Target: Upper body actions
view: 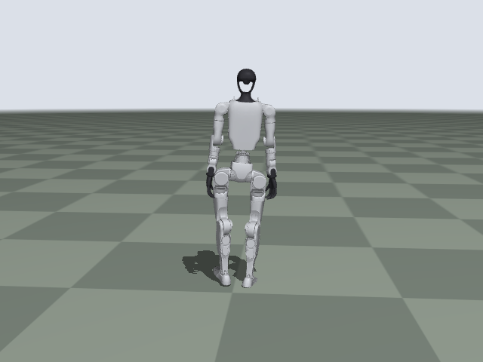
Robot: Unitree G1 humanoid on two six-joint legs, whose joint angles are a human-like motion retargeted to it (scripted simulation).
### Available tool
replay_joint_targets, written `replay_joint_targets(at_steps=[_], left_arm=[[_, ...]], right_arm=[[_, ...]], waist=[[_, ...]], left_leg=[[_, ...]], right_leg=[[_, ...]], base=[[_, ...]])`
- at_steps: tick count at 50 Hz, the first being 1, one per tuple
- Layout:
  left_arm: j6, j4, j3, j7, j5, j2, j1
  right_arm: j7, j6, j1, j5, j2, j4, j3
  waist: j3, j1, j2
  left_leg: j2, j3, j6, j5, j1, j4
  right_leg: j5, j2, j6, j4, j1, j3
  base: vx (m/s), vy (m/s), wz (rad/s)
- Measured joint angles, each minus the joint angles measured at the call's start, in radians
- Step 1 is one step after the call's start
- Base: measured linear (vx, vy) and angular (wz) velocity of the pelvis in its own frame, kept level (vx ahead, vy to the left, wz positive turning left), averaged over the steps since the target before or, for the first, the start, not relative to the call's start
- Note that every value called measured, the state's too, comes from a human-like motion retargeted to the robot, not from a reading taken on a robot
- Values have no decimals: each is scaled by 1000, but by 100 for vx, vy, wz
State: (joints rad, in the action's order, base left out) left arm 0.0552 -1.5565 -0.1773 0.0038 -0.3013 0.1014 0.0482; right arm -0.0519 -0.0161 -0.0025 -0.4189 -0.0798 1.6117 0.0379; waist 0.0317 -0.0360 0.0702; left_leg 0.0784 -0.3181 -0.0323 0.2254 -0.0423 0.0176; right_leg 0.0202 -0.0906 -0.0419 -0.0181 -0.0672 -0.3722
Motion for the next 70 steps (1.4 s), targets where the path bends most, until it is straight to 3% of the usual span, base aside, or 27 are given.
replay_joint_targets(at_steps=[39,70], left_arm=[[-1,-17,27,7,-7,14,-8],[1,-21,19,6,-1,18,-3]], right_arm=[[18,-14,-6,-45,-13,18,-10],[21,-14,-5,-60,-13,20,-15]], waist=[[-25,12,20],[-8,4,12]], left_leg=[[3,5,26,45,4,-12],[10,-1,41,75,-3,-5]], right_leg=[[40,-19,5,-12,2,8],[60,-26,8,-14,3,13]], base=[[0,0,0],[0,0,0]])
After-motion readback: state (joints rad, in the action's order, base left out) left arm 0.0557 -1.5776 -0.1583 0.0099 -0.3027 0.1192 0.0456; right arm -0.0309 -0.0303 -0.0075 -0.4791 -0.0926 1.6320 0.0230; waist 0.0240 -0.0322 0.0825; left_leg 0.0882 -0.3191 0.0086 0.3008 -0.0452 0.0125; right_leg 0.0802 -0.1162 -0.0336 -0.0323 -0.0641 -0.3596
